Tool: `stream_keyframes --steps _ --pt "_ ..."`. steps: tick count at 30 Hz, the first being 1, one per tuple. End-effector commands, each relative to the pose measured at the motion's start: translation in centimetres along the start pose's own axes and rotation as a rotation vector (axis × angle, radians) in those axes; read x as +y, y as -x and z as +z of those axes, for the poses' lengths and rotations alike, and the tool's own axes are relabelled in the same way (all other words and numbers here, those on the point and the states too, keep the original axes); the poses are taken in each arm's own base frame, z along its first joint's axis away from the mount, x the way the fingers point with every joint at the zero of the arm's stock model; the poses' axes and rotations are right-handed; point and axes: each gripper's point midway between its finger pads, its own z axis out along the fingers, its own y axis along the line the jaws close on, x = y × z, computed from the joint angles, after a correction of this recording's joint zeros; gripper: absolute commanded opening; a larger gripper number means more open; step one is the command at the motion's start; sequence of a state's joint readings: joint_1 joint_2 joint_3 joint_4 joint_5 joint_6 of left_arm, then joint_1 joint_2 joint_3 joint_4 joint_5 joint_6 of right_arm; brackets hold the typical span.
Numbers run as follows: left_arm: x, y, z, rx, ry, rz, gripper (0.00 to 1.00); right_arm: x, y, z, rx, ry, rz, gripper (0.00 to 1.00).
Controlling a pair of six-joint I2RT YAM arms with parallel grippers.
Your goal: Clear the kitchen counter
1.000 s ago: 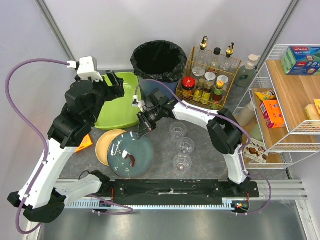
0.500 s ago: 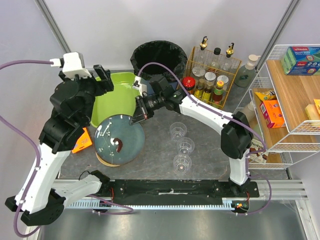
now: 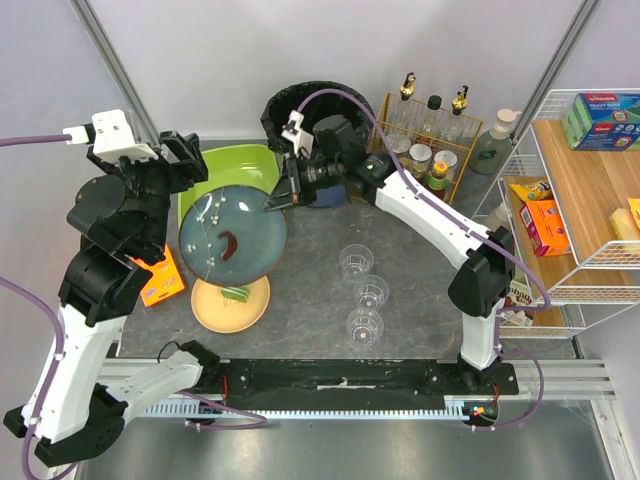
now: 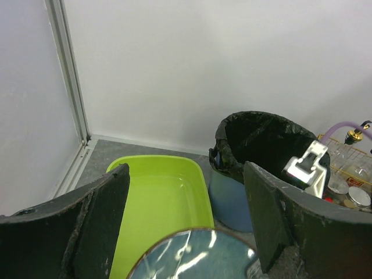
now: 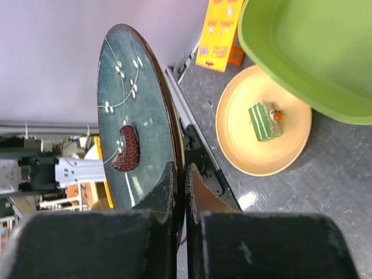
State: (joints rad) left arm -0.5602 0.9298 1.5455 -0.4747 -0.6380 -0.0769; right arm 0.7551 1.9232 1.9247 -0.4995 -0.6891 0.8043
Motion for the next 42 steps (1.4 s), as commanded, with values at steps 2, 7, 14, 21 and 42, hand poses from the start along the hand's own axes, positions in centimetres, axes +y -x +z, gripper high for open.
stream_keyframes --steps 2,7,14,21,42 --pt "0.8 2.8 -0.7 -0.072 0.015 -0.018 0.85 5.7 6.0 -5.3 -0.185 0.092 0.012 0.0" --pt "0.3 2.8 -0.7 -0.069 -0.015 -0.023 0.85 4.1 9.6 -8.0 -0.309 0.04 0.059 0.0" --pt "-1.2 1.8 -0.3 -0.03 -0.071 -0.035 0.85 1.6 15.9 -14.4 -0.533 -0.025 0.114 0.0" --pt "-2.7 0.6 0.2 0.014 -0.125 -0.051 0.85 -0.8 20.7 -20.8 -0.75 -0.093 0.135 0.0" --pt "-4.7 -1.8 1.1 0.097 -0.17 -0.086 0.85 -1.9 25.7 -28.9 -1.182 -0.726 -0.415 0.0"
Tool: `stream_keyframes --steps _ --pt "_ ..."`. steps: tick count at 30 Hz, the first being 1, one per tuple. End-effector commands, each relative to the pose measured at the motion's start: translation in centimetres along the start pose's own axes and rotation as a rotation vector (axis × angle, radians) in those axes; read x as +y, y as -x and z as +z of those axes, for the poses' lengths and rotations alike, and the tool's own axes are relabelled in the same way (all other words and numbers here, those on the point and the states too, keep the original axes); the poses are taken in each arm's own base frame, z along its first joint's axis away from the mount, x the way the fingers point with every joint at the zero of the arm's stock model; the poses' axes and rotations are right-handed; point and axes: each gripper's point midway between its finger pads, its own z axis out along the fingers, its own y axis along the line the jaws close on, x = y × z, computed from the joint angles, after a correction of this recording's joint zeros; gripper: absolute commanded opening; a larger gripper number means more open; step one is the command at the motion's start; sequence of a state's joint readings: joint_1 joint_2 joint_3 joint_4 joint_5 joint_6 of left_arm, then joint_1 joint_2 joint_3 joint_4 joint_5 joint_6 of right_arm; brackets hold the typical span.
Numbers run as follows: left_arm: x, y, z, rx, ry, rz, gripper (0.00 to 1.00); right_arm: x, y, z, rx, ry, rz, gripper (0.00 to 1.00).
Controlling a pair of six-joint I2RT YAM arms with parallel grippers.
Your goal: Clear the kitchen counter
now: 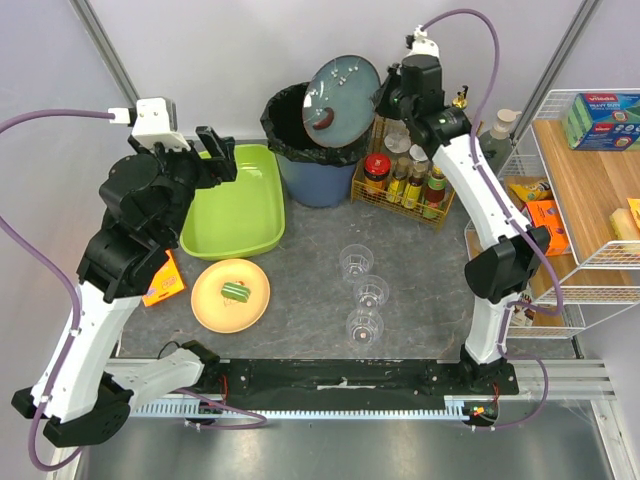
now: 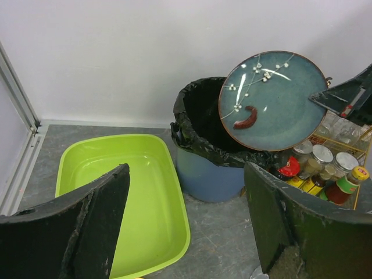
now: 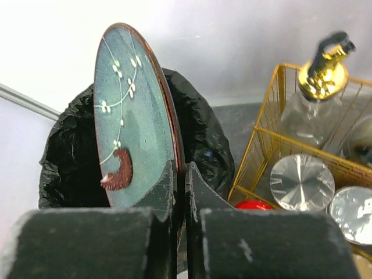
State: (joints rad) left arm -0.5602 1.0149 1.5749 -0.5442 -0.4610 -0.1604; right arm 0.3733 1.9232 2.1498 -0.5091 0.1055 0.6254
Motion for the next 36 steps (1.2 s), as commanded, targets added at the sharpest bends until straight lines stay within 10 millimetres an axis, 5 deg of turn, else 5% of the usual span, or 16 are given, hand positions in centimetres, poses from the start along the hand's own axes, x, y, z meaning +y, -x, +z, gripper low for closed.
stream_keyframes --steps 1,9,17,21,28,36 --pt "-0.3 1.4 -0.4 -0.034 -0.012 -0.067 0.85 6.9 11.4 -7.2 -0.431 0.106 -0.158 0.0" --pt "-0.6 0.9 -0.2 -0.022 -0.025 -0.051 0.85 7.4 13.7 -9.2 -0.559 0.008 -0.273 0.0" --pt "-3.7 -1.1 1.3 0.049 -0.15 -0.063 0.89 10.4 15.7 -12.5 -0.618 0.166 -0.27 0.0" --pt "-5.5 -0.6 1.9 0.038 -0.212 -0.153 0.93 12.1 16.5 -15.1 -0.631 0.272 -0.268 0.0" --pt "-8.3 1.3 2.9 0.007 -0.307 -0.25 0.94 14.1 14.2 -17.9 -0.512 0.47 -0.191 0.0" --pt "-8.1 3.9 1.5 -0.029 -0.337 -0.235 0.93 15.5 11.3 -22.1 -0.367 0.75 -0.107 0.0"
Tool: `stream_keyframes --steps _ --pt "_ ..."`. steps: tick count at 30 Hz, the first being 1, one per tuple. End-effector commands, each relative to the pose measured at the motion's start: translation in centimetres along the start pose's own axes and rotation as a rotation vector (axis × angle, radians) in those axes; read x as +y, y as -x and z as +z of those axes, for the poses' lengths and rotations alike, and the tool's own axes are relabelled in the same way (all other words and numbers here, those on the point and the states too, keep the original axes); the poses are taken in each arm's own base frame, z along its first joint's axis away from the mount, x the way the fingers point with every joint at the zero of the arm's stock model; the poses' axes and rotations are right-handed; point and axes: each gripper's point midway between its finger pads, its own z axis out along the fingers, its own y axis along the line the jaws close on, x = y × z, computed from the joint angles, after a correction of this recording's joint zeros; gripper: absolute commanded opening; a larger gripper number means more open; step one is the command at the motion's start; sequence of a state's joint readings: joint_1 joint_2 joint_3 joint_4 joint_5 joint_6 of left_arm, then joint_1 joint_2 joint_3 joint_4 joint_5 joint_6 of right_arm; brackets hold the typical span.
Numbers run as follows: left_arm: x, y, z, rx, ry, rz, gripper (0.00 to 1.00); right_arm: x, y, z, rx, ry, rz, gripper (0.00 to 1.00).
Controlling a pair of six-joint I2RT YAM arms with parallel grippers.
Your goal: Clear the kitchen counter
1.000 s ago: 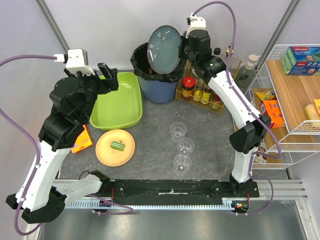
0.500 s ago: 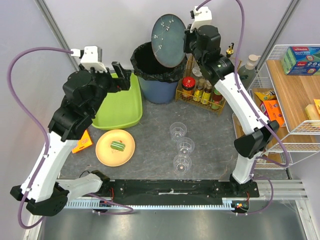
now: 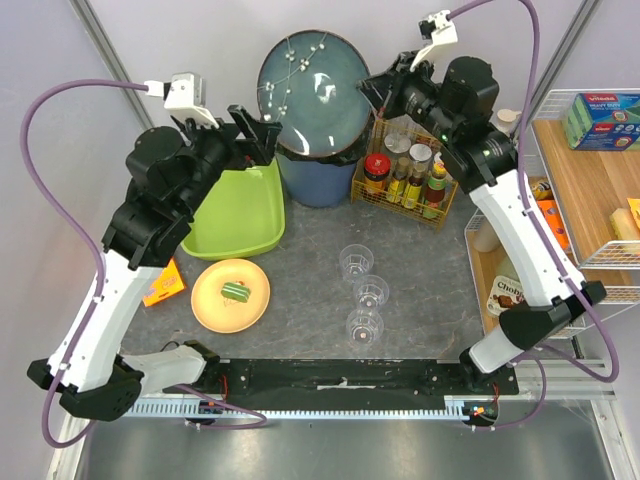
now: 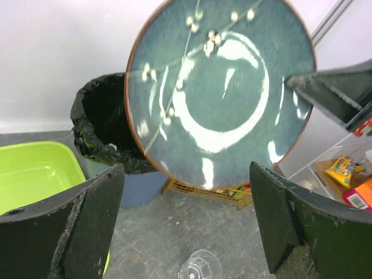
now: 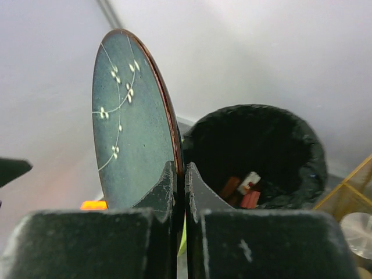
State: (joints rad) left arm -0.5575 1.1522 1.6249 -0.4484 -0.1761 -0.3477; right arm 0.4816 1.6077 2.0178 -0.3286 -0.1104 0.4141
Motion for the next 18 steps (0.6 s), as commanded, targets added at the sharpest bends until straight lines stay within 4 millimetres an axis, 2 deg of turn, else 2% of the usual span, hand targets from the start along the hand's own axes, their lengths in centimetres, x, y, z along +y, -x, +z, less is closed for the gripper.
stream_keyframes --steps 1,5,11,15,18 --pt "-1.7 3.9 -1.5 -0.066 -0.069 -0.03 0.93 6.0 7.5 -5.2 -0.211 0.299 0.101 0.0" --pt "-2.4 2.6 -1.8 0.006 -0.117 -0.051 0.91 6.7 7.3 -6.7 -0.208 0.389 0.141 0.0" --pt "-2.1 0.7 -1.4 0.061 -0.15 -0.01 0.88 6.7 7.3 -8.1 -0.209 0.466 0.206 0.0" --pt "-1.7 0.0 -1.2 0.108 -0.208 -0.061 0.86 6.6 7.4 -8.7 -0.219 0.507 0.237 0.0" --pt "-3.2 -0.3 -1.4 0.131 -0.344 -0.089 0.84 6.4 7.2 -8.7 -0.213 0.525 0.257 0.0"
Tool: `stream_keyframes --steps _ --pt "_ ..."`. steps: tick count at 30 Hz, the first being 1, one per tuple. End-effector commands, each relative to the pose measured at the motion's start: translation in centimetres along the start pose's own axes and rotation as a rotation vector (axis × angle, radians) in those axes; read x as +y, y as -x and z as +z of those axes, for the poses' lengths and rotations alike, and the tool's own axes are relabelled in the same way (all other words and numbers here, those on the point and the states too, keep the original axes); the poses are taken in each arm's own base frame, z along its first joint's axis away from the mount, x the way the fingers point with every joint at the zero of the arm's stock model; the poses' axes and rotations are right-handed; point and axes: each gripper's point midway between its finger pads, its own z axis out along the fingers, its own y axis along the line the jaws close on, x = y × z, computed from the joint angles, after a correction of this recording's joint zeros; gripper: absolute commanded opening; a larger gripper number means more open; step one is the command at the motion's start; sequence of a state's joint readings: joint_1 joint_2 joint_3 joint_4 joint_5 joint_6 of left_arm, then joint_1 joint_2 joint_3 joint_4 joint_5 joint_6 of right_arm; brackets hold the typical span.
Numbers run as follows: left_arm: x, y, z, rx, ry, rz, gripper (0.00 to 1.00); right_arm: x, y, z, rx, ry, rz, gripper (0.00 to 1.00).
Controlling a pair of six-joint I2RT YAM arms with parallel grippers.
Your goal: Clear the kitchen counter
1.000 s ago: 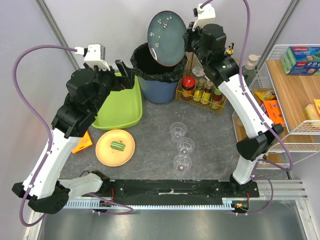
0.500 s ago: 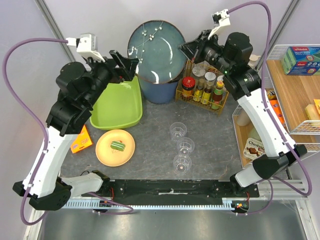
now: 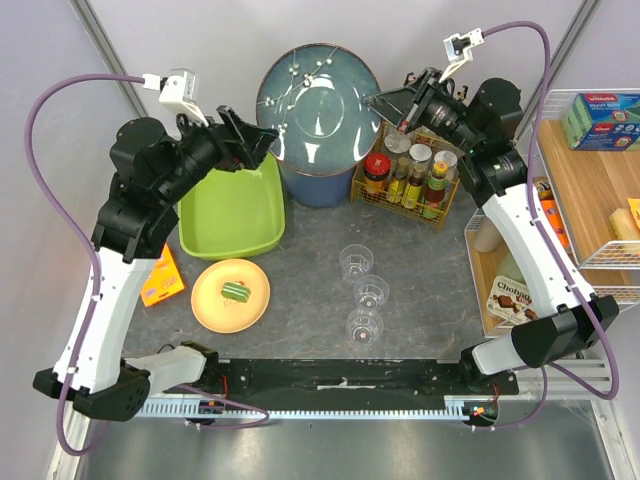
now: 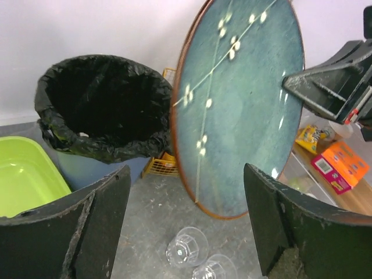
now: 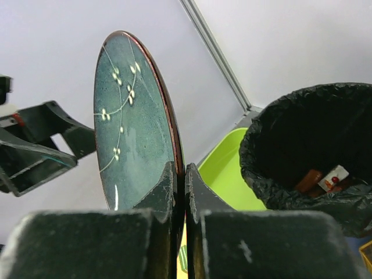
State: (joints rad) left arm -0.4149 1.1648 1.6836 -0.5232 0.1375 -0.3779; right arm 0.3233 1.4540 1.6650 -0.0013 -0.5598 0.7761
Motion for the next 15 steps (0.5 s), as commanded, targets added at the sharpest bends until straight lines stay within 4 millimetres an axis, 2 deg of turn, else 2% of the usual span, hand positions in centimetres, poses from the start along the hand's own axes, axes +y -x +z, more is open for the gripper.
stream_keyframes --steps 1,5,9,15 --pt "-2.8 -0.8 -0.1 0.053 -0.218 -0.067 0.83 8.5 6.5 -3.0 -0.202 0.253 -0.072 0.0" --pt "-2.9 -1.4 0.5 0.087 -0.27 -0.138 0.77 8.7 6.4 -3.1 -0.194 0.265 -0.065 0.0" --pt "-3.7 -1.7 1.0 0.096 -0.346 -0.203 0.67 8.2 5.9 -2.8 -0.179 0.267 -0.046 0.0" --pt "-3.8 -1.6 1.4 0.09 -0.366 -0.239 0.42 7.8 5.1 -2.6 -0.164 0.278 -0.019 0.0"
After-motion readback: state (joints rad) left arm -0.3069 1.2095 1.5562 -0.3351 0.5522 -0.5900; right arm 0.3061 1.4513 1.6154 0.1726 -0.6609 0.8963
